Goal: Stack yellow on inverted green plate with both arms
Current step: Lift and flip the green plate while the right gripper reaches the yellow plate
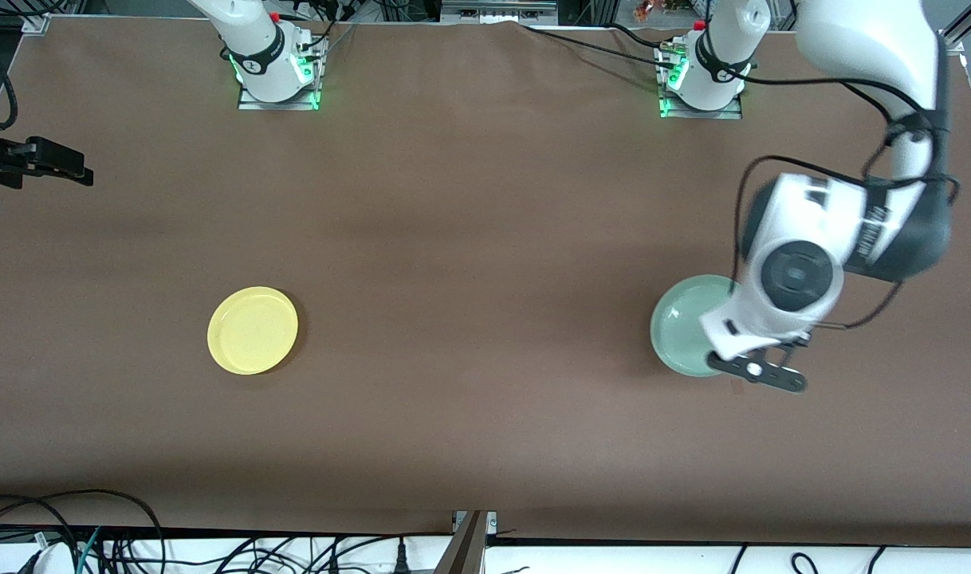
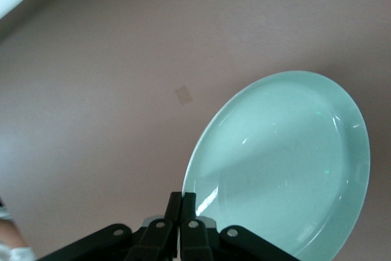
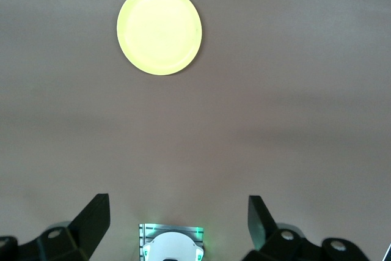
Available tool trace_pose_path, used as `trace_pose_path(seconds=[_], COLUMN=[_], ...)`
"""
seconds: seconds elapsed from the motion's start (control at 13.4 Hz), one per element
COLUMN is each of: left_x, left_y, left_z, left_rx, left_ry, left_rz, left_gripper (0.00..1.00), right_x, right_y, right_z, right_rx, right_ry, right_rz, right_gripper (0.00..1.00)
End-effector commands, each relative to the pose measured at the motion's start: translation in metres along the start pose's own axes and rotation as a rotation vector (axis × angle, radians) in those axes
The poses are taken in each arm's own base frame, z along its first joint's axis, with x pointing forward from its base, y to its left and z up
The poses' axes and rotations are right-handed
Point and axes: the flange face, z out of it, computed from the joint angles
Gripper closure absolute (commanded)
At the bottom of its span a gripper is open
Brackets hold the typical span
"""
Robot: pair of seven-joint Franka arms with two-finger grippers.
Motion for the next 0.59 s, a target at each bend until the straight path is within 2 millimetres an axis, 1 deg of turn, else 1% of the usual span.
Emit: trace_pose_path(seconds=[0.0,0.07,0.15,0.22,0.3,0.37,0.45,0.52], left_x=[-0.009,-0.014,-0.017,-0.018,-0.021,-0.023,-0.027,-0.032], left_y=[0.08,0.12,0.161,0.202,0.234,0.262,0.293,0.317], left_z=[-0.037,-0.047,-0.051,-0.044,-0.034,-0.026,-0.013,-0.004], left_rx=[0.19,0.266,0.341,0.406,0.457,0.494,0.522,0.545], left_ry=[-0.004,0.017,0.055,0.076,0.099,0.123,0.139,0.16], left_rz=[-0.026,-0.029,-0.023,-0.032,-0.06,-0.069,-0.07,-0.083], left_gripper=[1.0,1.0,1.0,1.0,1.0,1.0,1.0,1.0], right_x=[0.004,0.007,0.013,0.021,0.024,0.028,0.038,0.049], right_y=[0.002,0.002,0.003,0.004,0.012,0.013,0.016,0.021], right_z=[0.0,0.004,0.011,0.021,0.026,0.032,0.046,0.064], right_rx=[-0.003,-0.002,-0.001,-0.002,0.002,0.0,0.003,0.007], right_ry=[-0.002,-0.005,-0.015,-0.026,-0.035,-0.043,-0.064,-0.087], right_rz=[-0.003,-0.005,-0.007,-0.004,0.008,0.019,0.023,0.022], right_gripper=[0.0,0.0,0.0,0.0,0.0,0.0,0.0,0.0])
